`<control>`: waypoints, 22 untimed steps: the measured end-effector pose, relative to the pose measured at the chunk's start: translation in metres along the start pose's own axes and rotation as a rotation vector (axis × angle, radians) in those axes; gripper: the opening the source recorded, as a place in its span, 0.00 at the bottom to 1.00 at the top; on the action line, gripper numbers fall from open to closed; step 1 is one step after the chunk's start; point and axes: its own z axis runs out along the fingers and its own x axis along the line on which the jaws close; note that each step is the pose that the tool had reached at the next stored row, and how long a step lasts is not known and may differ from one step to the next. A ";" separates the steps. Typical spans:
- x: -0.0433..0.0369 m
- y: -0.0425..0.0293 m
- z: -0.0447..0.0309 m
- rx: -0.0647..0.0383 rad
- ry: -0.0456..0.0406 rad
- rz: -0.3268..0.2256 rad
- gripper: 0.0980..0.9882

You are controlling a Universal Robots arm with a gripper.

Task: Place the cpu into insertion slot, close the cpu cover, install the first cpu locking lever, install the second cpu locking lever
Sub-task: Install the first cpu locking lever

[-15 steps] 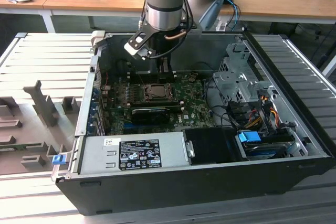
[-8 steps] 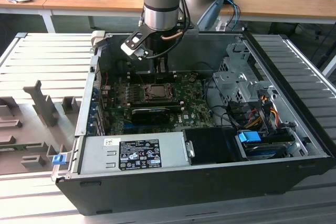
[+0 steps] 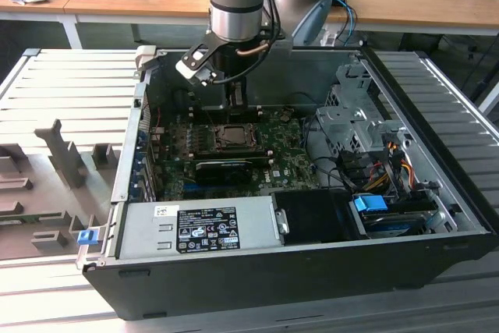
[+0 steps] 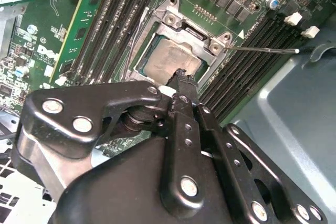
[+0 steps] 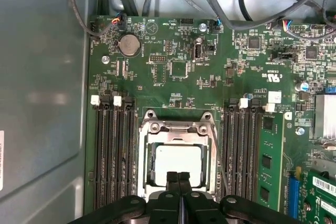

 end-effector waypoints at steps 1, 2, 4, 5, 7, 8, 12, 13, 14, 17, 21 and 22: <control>0.0000 0.0001 -0.0019 0.000 -0.0001 0.000 0.01; 0.0000 0.0001 -0.0049 0.000 0.0000 0.000 0.01; 0.0000 0.0003 -0.0101 0.000 -0.0006 0.000 0.01; 0.0000 0.0004 -0.0144 0.000 -0.0012 0.000 0.01; -0.0001 0.0005 -0.0232 0.000 -0.0017 0.000 0.01; -0.0001 0.0006 -0.0263 0.000 -0.0019 0.000 0.01; -0.0001 0.0007 -0.0325 0.000 -0.0162 -0.041 0.01; -0.0001 0.0008 -0.0325 0.000 -0.0160 -0.079 0.01; -0.0001 0.0008 -0.0325 0.000 -0.0154 -0.109 0.01; -0.0001 0.0007 -0.0325 -0.001 -0.0142 -0.163 0.01; -0.0001 0.0007 -0.0325 -0.002 -0.0124 -0.246 0.01; -0.0001 0.0007 -0.0324 -0.002 -0.0119 -0.266 0.01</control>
